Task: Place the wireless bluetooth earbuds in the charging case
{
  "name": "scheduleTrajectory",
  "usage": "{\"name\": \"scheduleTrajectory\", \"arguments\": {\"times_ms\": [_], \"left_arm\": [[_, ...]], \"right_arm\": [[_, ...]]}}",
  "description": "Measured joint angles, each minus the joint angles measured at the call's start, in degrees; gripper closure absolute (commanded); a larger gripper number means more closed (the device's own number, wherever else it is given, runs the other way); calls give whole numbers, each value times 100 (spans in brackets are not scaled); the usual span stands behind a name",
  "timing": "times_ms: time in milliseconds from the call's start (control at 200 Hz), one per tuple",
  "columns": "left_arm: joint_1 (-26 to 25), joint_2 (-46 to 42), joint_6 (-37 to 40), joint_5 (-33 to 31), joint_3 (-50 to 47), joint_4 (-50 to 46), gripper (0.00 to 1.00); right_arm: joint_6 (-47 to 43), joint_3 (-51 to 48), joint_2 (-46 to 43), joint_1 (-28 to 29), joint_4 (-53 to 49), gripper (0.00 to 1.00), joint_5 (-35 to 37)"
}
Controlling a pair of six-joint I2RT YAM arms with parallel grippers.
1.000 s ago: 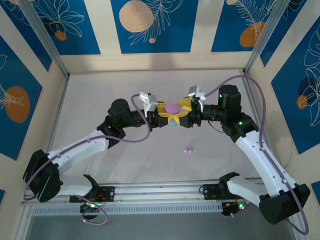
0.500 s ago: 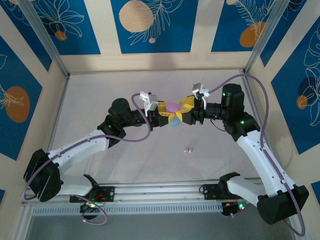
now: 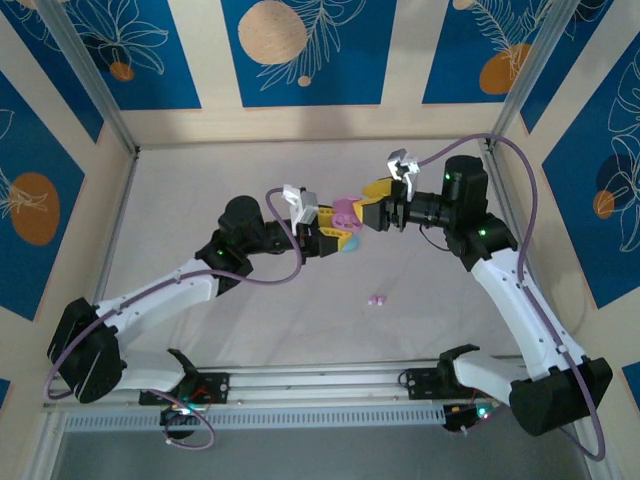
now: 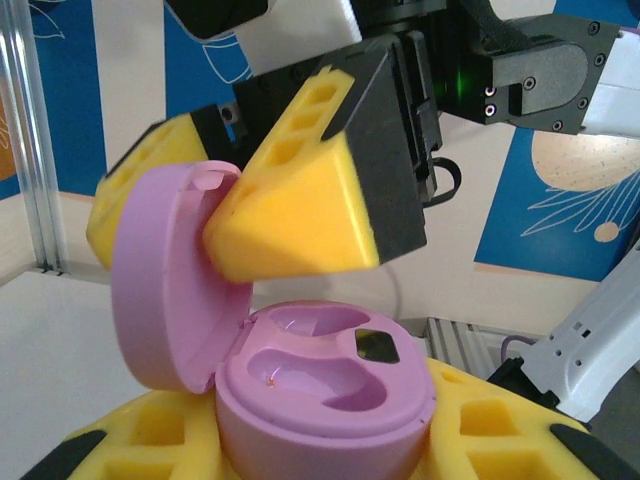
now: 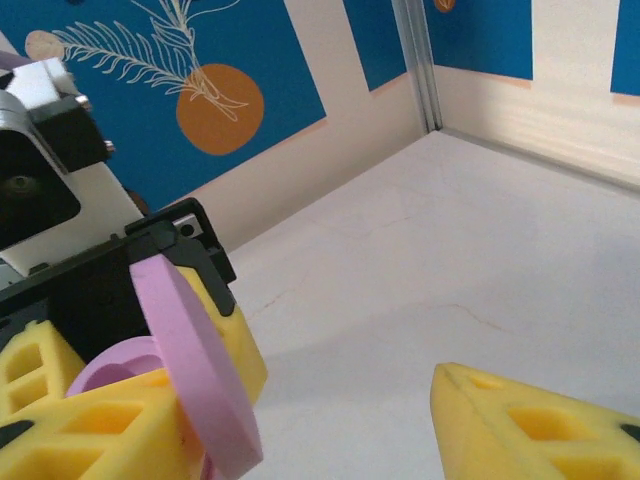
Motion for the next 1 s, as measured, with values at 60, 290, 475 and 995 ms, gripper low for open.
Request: {"name": "scheduleTrajectory", "arguments": {"times_ms": [60,290,475,995], "left_arm": [[2,0,0,-26,0,0,71],[-9,-61,81,-297,-37,42,71],[-11,-177,199,-614,-125,44,71],[-11,-518,214,-920,-391,153,71]], "right_arm": [[55,17,17,2,-33,39,11],[289,68,-227,-4,-63,37,-35],[428,129,-857,-31,-232,40,323],[2341,-896,1266,-1759,-2688,66,964]]}}
